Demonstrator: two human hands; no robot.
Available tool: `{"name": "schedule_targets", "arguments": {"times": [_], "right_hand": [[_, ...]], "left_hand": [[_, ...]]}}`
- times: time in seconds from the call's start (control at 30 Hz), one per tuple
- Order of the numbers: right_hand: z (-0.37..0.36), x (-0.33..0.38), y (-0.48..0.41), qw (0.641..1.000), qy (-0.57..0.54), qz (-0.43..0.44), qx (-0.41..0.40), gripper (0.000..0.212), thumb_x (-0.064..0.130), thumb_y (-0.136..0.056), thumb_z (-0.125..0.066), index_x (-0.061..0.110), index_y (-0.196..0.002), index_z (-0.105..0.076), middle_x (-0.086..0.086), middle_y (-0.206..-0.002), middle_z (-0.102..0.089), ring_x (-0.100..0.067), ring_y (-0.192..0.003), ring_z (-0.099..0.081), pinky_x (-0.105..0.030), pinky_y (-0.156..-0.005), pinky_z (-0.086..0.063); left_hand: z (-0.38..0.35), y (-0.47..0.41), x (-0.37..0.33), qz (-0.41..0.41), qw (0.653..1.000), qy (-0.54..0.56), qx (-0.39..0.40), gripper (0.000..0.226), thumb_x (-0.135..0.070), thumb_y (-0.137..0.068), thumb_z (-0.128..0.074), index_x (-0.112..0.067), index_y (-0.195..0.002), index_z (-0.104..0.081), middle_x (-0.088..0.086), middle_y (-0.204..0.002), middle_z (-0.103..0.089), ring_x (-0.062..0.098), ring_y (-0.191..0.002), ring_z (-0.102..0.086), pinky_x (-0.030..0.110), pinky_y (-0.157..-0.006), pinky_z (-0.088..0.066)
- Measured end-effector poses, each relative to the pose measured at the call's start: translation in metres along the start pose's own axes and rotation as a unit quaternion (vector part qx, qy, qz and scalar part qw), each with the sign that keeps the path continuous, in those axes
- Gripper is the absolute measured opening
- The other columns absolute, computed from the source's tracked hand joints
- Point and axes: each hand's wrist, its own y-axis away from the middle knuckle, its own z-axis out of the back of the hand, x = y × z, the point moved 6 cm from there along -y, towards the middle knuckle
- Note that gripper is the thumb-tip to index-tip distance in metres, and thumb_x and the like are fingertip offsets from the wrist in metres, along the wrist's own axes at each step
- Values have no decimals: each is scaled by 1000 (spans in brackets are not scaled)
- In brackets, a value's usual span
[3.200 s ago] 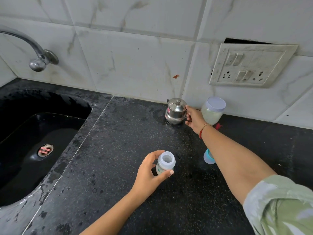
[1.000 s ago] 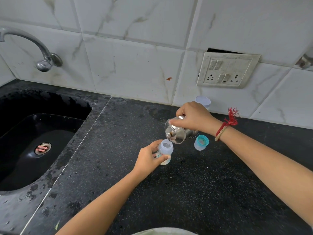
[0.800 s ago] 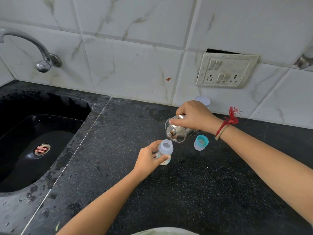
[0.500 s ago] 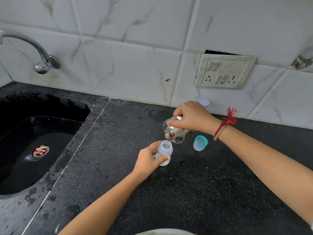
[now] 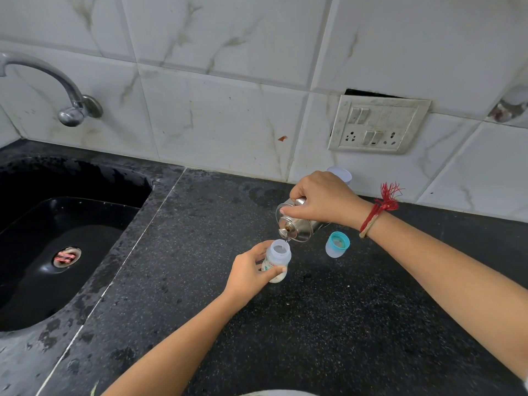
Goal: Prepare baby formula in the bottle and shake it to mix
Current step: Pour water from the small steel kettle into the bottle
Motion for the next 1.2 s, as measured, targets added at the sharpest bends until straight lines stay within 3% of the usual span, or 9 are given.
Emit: {"name": "schedule_targets", "arguments": {"times": [0.27,0.4,0.53,0.7,1.03,1.2], "right_hand": [[2,3,0,1000,4,6,2,50,42,-80,-63,23,-41,-38,5,-40,-29,-12,-42,-27,-24,-45,-22],[6,9,0,1000,16,13,-5,51,39,-78,-64,19,-42,-34,4,-41,-23,-14,-43,-22,-27,-46,-20],[8,13,-1,1000,23,16,1,47,41,-78,-63,19,-43,-40,3,-42,-29,-14,-44,-26,-27,-47,-24],[7,14,0,1000,25,15,0,44,42,-79,-62,19,-46,-46,2,-43,-33,-14,-44,-29,-27,-47,-25],[6,15,1,1000,24,13,0,42,43,-80,-61,12,-51,-58,0,-45,-40,-17,-48,-37,-26,-48,-30],[7,16,1,999,30,16,5,42,43,-81,-60,15,-51,-55,3,-44,-38,-16,-47,-37,-25,-48,-28]], "left_hand": [[0,0,1,4,1000,0,1,59,-27,-74,-84,-43,-123,-55,-32,-109,-60,-14,-104,-56,23,-99,-48],[0,0,2,3,1000,3,-1,59,-28,-73,-84,-45,-121,-55,-31,-110,-62,-9,-109,-58,24,-100,-48],[0,-1,2,0,1000,-1,-2,59,-29,-72,-84,-46,-121,-55,-32,-109,-61,-9,-109,-58,24,-100,-48],[0,-1,1,-1,1000,1,-5,63,-28,-73,-84,-33,-130,-57,-20,-120,-64,-1,-114,-58,26,-101,-48],[-1,-2,6,6,1000,-7,-1,63,-32,-72,-84,-38,-128,-56,-40,-105,-57,-24,-100,-53,14,-95,-45],[-1,-2,6,3,1000,-4,-5,64,-32,-72,-85,-33,-130,-57,-28,-115,-61,-7,-109,-58,18,-97,-46]]}}
